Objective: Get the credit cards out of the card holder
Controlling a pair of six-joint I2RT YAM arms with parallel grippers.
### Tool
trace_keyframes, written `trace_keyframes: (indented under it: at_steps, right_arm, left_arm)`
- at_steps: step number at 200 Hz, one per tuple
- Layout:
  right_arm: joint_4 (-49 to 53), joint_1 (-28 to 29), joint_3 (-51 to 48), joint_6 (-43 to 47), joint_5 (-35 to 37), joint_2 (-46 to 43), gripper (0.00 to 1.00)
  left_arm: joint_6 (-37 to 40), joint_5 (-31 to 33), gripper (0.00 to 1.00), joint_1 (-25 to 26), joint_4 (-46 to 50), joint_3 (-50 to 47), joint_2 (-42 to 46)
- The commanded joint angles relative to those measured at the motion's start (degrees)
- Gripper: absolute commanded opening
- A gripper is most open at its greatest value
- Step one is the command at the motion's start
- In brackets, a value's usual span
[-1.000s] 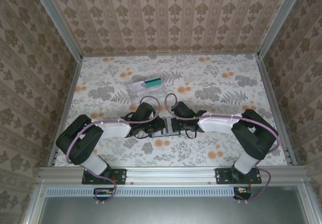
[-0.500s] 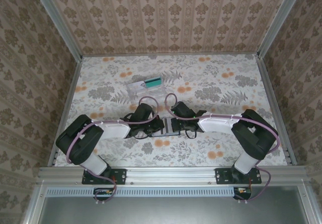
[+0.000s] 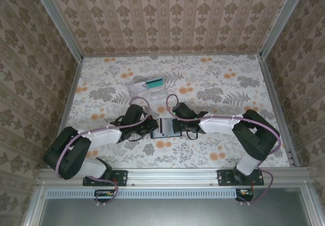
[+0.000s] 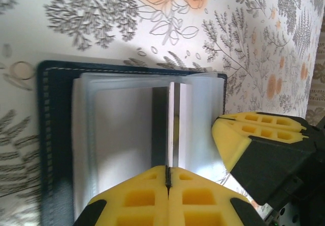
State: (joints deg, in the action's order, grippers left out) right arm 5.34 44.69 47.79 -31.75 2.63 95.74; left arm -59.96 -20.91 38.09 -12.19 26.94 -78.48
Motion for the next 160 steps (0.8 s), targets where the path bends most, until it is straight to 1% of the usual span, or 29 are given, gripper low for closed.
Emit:
trace_keyframes:
  at_steps: [1,38,45,59,71,86,96,105,144,160]
  right_arm:
    - [2.84,0.58,-1.13,-0.77,-0.06,2.17,0.07]
    - [2.77,0.54,-0.96,-0.95,-0.27,2.32,0.07]
    - [2.81,0.62,-0.96,-0.95,-0.27,2.25,0.08]
    - [2.90,0.65,-0.95,-0.96,-0.28,2.22,0.07]
    - [2.89,0.59,-0.95,-0.95,-0.28,2.23,0.08]
    - [2.76,0.62,-1.03,-0.86,-0.27,2.22,0.08]
    - [2.82,0.64,-0.96,-0.86,-0.27,2.23,0.08]
    - [2.75,0.59,-0.94,-0.86,-0.29,2.25,0.07]
    - [2.81,0.58,-1.14,-0.86,-0.24,2.00,0.07]
    - [2.92,0.64,-1.12,-0.86,-0.20,1.99,0.08]
  left_arm:
    - [2.34,-1.62,0.00,-0.47,2.23,-0.60,1.31]
    - [2.67,-3.18,0.00,-0.22,0.32,0.40,-1.41]
    - [2.62,-3.66,0.08,-0.12,-0.74,0.39,-2.01]
    - [2.35,-4.69,0.11,0.08,-2.80,0.22,-3.08]
    - [2.31,-5.16,0.18,0.36,-3.99,0.18,-3.98]
    - [1.91,-5.62,0.20,0.77,-5.57,0.22,-5.06]
    - [1.70,-5.95,0.27,0.93,-6.79,0.13,-5.88]
    - [1.29,-6.16,0.30,1.10,-7.96,0.09,-6.60]
    - [0.16,-6.17,0.28,1.84,-10.43,0.61,-8.78]
    - [-0.13,-6.10,0.14,1.99,-10.67,0.75,-9.29]
